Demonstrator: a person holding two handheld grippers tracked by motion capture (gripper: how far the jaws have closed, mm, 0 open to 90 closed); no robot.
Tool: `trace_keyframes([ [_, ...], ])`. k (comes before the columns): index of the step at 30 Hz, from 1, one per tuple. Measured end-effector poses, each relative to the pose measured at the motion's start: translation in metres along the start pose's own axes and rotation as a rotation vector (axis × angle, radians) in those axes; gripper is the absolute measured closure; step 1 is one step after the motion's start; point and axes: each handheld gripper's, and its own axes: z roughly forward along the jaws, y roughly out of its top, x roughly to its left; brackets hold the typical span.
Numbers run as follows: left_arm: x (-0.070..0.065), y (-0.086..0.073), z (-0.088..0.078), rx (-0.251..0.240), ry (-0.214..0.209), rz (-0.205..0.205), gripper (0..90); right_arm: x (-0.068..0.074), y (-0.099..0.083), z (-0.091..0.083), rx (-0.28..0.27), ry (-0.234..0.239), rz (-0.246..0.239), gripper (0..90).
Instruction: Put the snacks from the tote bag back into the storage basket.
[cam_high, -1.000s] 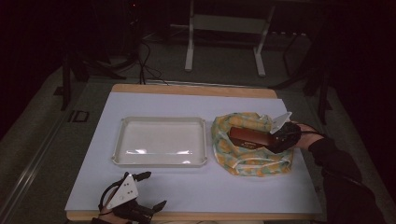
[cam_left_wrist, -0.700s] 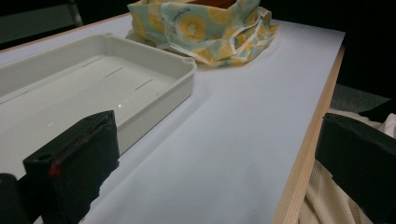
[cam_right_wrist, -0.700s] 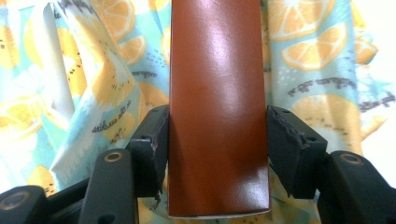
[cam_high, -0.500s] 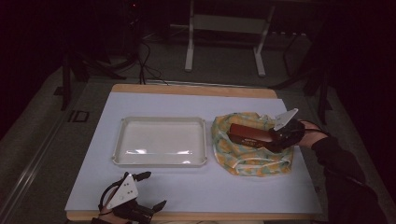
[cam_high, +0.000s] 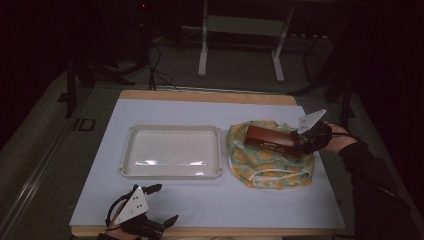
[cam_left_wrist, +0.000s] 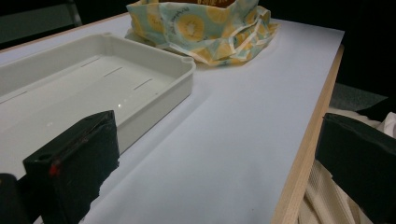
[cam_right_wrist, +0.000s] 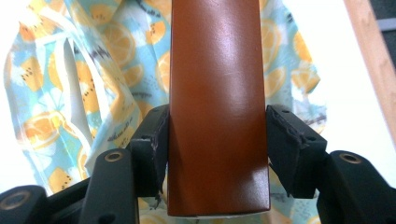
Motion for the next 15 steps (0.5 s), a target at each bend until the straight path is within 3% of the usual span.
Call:
trace_keyframes([
  [15,-0.001,0.000,0.000,-0.003,-0.005,0.005,0.0,0.000,0.024,-0.029,-0.009,-0.018,-0.036,43.2],
])
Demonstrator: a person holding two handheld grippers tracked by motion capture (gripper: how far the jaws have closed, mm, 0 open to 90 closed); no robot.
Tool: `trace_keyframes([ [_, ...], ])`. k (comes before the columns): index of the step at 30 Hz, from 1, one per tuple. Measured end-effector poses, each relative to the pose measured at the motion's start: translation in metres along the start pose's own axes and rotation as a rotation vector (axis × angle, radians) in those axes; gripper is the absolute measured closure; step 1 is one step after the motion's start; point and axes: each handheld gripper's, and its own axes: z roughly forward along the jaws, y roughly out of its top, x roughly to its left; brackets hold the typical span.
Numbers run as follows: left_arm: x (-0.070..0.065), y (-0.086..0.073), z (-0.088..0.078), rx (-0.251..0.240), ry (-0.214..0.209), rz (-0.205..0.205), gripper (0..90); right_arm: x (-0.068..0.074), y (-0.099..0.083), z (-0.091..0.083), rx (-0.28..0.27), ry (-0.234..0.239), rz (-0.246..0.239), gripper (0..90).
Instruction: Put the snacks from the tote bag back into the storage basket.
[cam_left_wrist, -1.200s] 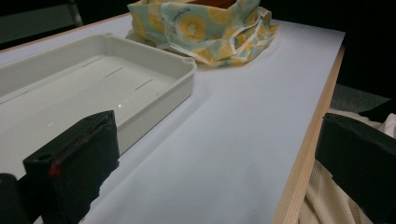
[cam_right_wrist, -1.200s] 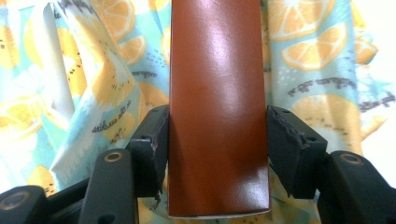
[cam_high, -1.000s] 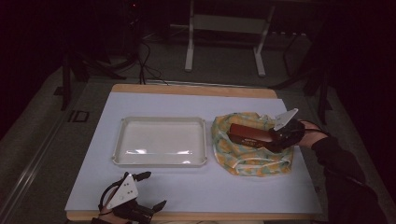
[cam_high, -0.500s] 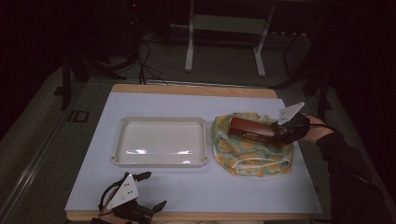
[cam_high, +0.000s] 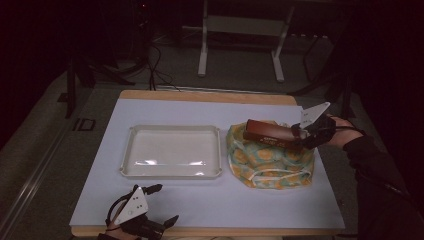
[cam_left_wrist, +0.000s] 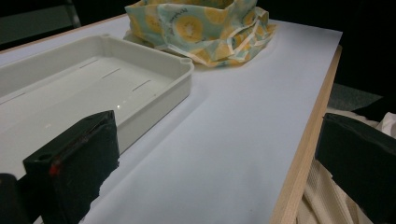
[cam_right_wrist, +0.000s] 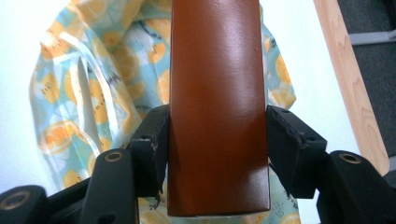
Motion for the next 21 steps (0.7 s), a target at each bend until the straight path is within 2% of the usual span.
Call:
trace_keyframes([
  [11,0.000,0.000,0.000,0.000,-0.002,0.004,0.0,0.002,0.034,-0.010,-0.020,0.004,-0.048,43.1],
  [14,0.000,0.000,0.000,0.001,-0.002,0.009,0.0,0.003,0.044,-0.010,-0.031,0.005,-0.076,43.1],
  [21,-0.001,-0.001,0.000,0.002,-0.010,0.011,0.0,0.008,0.067,-0.004,-0.030,0.030,-0.109,43.1],
])
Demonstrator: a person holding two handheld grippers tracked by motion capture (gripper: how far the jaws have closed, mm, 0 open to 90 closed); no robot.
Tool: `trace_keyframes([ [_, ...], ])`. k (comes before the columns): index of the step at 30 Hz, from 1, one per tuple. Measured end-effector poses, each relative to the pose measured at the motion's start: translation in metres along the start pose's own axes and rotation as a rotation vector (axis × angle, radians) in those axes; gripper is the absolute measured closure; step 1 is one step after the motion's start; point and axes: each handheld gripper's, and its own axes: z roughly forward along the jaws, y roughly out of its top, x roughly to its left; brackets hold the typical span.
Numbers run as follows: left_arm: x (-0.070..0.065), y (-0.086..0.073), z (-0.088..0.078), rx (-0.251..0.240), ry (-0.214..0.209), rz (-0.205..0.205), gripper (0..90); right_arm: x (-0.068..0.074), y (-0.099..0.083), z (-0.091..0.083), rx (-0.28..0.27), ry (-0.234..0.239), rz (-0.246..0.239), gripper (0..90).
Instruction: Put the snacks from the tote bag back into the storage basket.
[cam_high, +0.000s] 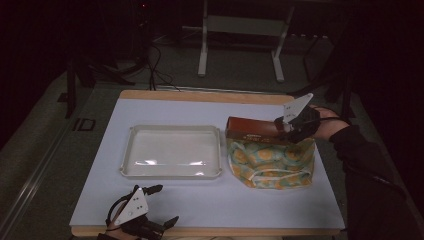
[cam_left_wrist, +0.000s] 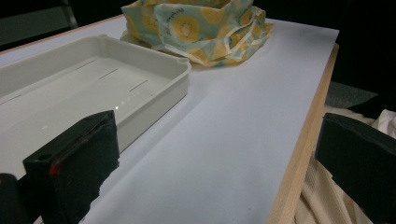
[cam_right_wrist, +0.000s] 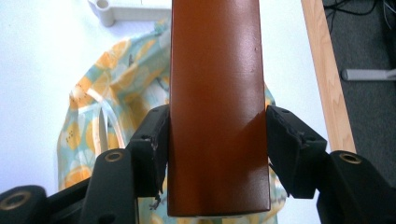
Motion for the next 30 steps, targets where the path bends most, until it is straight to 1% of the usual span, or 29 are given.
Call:
trace_keyframes([
  [9,-0.001,0.000,0.000,-0.001,-0.005,0.005,0.0,0.003,0.031,0.013,-0.007,0.023,-0.057,43.1],
  [17,-0.001,-0.001,0.000,0.002,-0.009,0.008,0.0,0.007,0.056,0.032,-0.019,0.054,-0.094,43.1],
  [23,-0.001,-0.001,0.000,0.000,-0.011,0.008,0.0,0.014,0.071,0.046,-0.022,0.078,-0.125,43.1],
  [30,-0.001,-0.001,0.000,0.000,-0.014,0.010,0.0,0.018,0.086,0.059,-0.044,0.094,-0.141,43.1],
])
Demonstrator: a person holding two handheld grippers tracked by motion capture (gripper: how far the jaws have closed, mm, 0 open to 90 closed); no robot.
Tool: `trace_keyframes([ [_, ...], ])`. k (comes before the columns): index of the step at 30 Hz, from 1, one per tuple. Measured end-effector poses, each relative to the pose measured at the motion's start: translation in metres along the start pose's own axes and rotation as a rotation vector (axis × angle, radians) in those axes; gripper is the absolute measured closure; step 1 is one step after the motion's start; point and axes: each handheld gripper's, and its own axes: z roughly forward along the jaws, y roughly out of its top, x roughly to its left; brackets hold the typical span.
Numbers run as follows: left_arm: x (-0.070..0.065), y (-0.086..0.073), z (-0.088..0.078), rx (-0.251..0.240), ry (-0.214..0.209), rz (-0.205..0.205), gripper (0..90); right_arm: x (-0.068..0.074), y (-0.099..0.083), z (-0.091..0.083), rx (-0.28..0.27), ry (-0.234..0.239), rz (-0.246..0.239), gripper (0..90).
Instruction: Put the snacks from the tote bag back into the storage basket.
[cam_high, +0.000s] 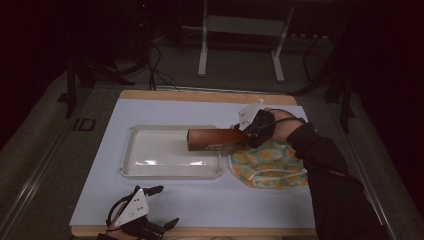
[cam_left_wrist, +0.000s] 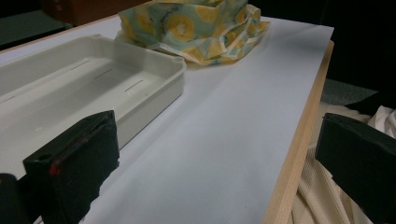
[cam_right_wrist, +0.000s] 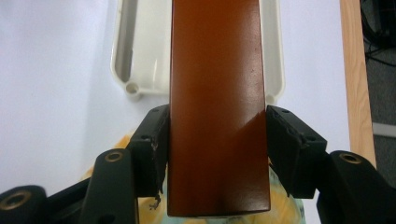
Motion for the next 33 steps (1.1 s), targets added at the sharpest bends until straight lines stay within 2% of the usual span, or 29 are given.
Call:
trace_keyframes([
  [6,0.000,0.000,0.000,-0.001,-0.001,0.000,0.0,0.000,0.010,0.010,-0.019,0.016,-0.011,43.1],
  [11,0.000,0.000,0.000,0.000,-0.004,0.000,0.0,-0.001,0.022,0.016,-0.070,0.020,-0.019,43.1],
  [16,0.000,0.000,0.000,-0.001,-0.006,0.002,0.0,0.000,0.032,0.021,-0.087,0.031,-0.037,43.0],
  [24,-0.001,0.000,-0.001,-0.001,-0.008,0.006,0.0,0.000,0.041,0.028,-0.145,0.021,-0.043,43.0],
  [33,-0.001,0.000,-0.002,-0.004,-0.005,0.003,0.0,0.002,0.042,0.051,-0.132,0.038,-0.039,43.0],
])
